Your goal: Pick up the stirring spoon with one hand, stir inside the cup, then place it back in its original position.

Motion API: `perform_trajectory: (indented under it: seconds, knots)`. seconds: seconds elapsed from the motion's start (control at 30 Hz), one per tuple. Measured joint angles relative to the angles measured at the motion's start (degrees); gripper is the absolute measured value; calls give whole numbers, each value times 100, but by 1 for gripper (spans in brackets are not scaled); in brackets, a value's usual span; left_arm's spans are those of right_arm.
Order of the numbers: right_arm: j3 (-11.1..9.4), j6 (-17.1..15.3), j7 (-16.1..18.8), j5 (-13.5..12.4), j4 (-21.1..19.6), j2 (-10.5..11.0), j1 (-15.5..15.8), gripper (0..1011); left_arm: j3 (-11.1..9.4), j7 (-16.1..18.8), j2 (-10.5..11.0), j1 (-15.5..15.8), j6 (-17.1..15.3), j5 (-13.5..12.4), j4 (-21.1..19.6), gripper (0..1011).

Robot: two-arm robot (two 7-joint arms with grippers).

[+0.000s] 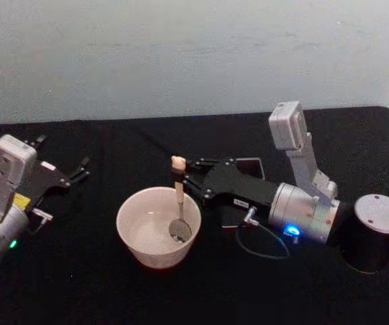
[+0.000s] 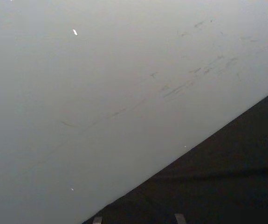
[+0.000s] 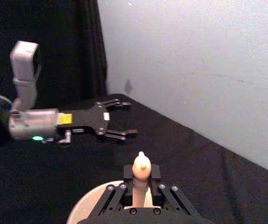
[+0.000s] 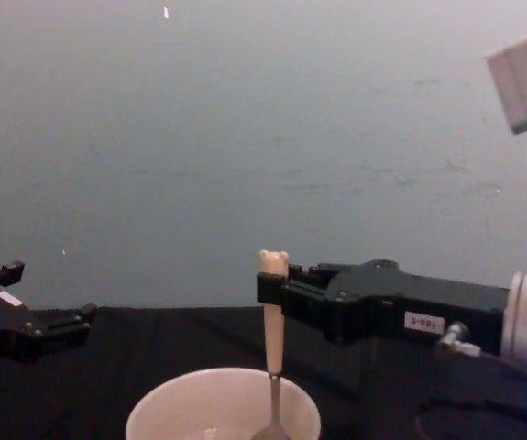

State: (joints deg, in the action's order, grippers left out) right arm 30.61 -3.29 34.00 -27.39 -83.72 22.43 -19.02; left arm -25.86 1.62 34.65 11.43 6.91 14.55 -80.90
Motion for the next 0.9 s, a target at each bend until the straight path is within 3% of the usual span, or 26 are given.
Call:
perform_trajectory:
  seconds: [0.17,0.4,0.9]
  knots:
    - [73,-93,86,-159,-211,115,70,211,0,0,0,0,0,0,0,1001]
    - [248,-119,90,-213,-233,106,39,211,0,0,0,0,0,0,0,1002]
    - [534,-21,-53,-105,287,-313,-327,211,0,0,0,0,0,0,0,1001]
